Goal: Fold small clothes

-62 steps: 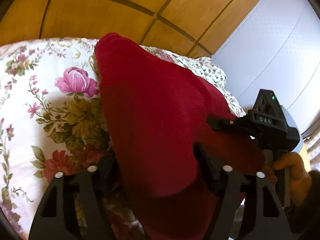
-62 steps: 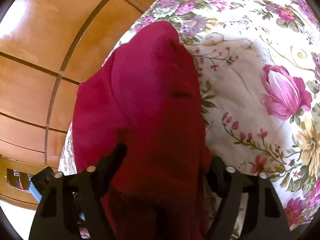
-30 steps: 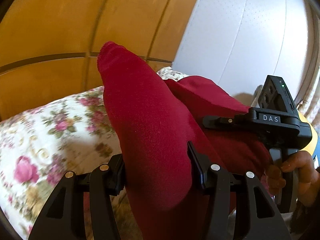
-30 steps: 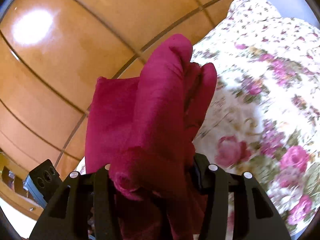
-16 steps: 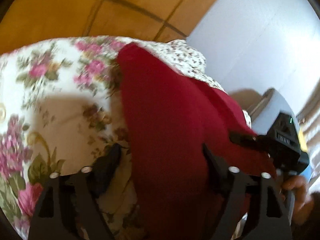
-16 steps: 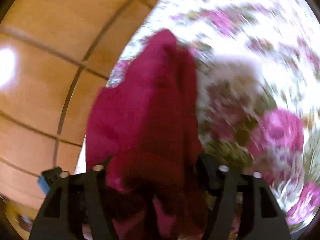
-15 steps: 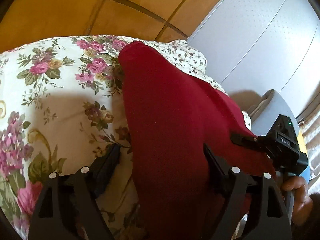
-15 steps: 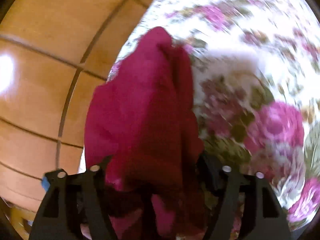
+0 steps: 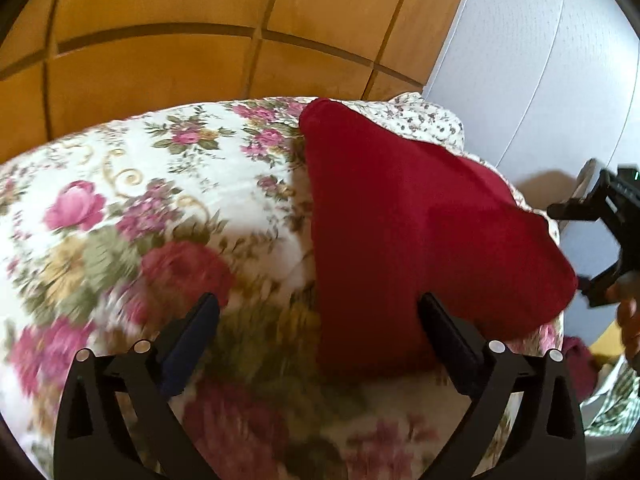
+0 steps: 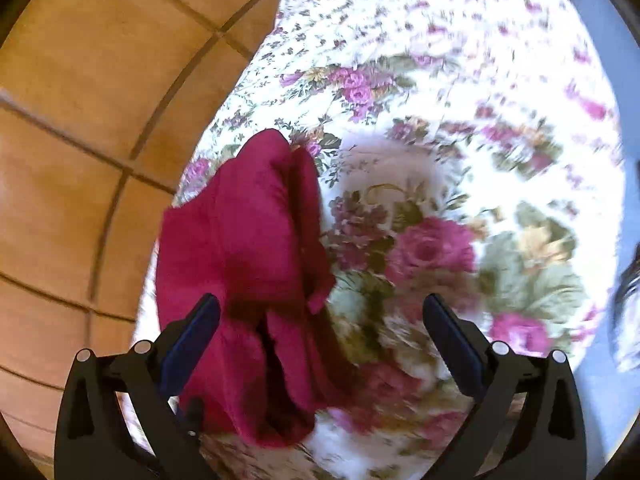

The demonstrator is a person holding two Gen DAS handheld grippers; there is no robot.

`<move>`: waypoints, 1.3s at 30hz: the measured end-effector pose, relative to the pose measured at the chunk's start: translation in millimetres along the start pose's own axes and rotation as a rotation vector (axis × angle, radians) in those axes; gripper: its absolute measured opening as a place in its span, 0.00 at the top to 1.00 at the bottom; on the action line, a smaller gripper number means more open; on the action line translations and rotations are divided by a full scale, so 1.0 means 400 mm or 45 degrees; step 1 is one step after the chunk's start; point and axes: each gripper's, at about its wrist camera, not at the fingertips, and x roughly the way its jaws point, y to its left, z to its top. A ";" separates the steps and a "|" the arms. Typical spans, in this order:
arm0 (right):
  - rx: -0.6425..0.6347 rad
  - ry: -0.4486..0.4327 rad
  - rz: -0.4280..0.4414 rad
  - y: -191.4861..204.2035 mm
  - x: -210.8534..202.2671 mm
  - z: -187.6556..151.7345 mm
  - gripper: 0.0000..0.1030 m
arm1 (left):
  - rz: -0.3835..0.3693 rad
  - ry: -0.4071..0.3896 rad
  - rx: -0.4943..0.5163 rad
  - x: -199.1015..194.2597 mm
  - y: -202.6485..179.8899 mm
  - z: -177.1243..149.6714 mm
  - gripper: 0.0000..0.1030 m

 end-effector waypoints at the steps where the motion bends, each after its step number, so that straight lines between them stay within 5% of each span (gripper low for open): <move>1: -0.030 -0.006 -0.014 0.008 -0.008 -0.012 0.02 | 0.013 0.002 -0.004 -0.009 -0.001 -0.009 0.04; 7: -0.182 0.069 -0.075 0.043 0.019 -0.091 0.02 | 0.027 0.034 -0.037 -0.045 0.013 -0.060 0.04; 11: -0.184 0.142 -0.248 0.011 0.076 -0.124 0.02 | 0.109 0.084 0.053 -0.057 -0.014 -0.084 0.04; 15: 0.011 0.123 -0.074 -0.031 0.033 -0.143 0.02 | 0.110 0.037 0.067 -0.122 -0.021 -0.113 0.04; 21: -0.130 -0.020 -0.019 0.024 -0.073 -0.226 0.02 | 0.220 -0.052 0.068 -0.228 -0.029 -0.142 0.04; 25: -0.304 -0.130 -0.082 0.073 -0.116 -0.297 0.02 | 0.265 -0.069 0.093 -0.279 -0.050 -0.127 0.04; 33: -0.550 -0.542 -0.193 0.141 -0.242 -0.423 0.02 | 0.380 -0.187 0.102 -0.416 -0.101 -0.122 0.04; 39: -0.612 -0.591 -0.238 0.150 -0.257 -0.507 0.02 | 0.432 -0.209 0.130 -0.468 -0.129 -0.126 0.04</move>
